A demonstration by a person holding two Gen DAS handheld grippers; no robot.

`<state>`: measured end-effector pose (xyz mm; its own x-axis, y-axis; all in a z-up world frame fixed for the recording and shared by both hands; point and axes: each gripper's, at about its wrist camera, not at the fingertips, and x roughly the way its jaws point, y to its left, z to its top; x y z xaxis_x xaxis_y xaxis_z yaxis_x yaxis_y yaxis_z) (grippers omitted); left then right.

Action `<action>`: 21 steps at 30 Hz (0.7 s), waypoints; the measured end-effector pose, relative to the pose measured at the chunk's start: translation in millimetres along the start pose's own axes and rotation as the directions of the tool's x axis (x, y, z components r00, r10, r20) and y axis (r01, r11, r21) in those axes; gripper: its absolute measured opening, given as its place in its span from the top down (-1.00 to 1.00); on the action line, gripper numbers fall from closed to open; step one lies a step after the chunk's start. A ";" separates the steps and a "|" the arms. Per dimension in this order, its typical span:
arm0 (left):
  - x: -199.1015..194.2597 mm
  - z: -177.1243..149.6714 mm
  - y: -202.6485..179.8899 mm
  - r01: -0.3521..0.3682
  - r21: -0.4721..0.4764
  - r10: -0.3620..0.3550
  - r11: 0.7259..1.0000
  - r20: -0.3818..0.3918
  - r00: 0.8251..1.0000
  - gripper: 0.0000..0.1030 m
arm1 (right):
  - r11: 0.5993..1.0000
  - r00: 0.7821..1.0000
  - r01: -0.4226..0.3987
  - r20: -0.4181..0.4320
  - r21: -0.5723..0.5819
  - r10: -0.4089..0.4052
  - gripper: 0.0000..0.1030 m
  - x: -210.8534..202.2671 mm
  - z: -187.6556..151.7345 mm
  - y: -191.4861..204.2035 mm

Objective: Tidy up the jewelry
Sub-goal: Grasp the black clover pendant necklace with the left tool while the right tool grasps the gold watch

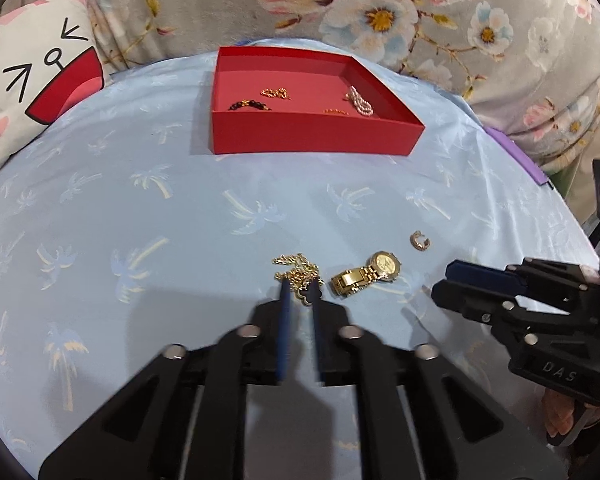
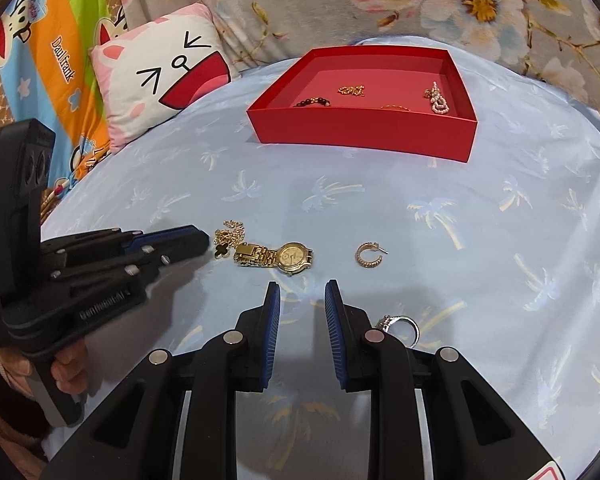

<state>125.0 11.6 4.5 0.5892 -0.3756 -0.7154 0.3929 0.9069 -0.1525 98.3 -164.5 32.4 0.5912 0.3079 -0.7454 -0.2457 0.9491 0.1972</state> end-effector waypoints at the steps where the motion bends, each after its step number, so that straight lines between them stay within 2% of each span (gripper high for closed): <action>1: 1.6 -0.3 -1.6 -0.011 0.008 0.011 1.000 -0.001 1.000 0.46 | 1.000 1.000 -0.001 0.002 0.005 0.001 0.55 -0.8 0.3 -1.4; 5: 11.0 1.9 -4.4 -0.004 0.013 0.005 1.000 -0.032 0.999 0.46 | 1.000 1.000 -0.004 0.009 0.015 0.003 0.54 -3.7 0.1 -4.7; 9: 17.2 5.9 -9.1 -0.036 0.036 0.037 0.999 -0.038 0.999 0.48 | 1.000 1.000 -0.007 0.012 0.017 0.007 0.54 -4.9 0.5 -5.7; 11: 18.5 6.3 -11.0 -0.056 0.048 0.057 0.997 -0.039 0.998 0.70 | 1.000 1.000 -0.007 0.012 0.017 0.006 0.54 -4.9 0.6 -5.7; 12: 18.8 6.5 -11.5 -0.058 0.049 0.060 0.997 -0.040 0.997 0.73 | 1.000 1.000 -0.007 0.012 0.017 0.006 0.54 -4.8 0.6 -5.7; 17: 17.2 6.9 -6.6 -0.033 0.026 0.034 0.999 -0.037 0.999 0.74 | 1.000 1.000 -0.007 0.006 0.012 0.007 0.54 -3.9 1.3 -3.9; 21: 3.4 11.1 1.7 -0.017 -0.002 0.017 1.000 0.008 1.000 0.74 | 1.000 1.000 -0.005 -0.005 -0.011 0.004 0.55 -0.9 4.5 2.7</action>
<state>135.5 9.7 9.4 0.6012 -0.3615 -0.7127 0.3815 0.9135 -0.1415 100.6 -161.9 36.5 0.5860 0.3118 -0.7479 -0.2565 0.9469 0.1937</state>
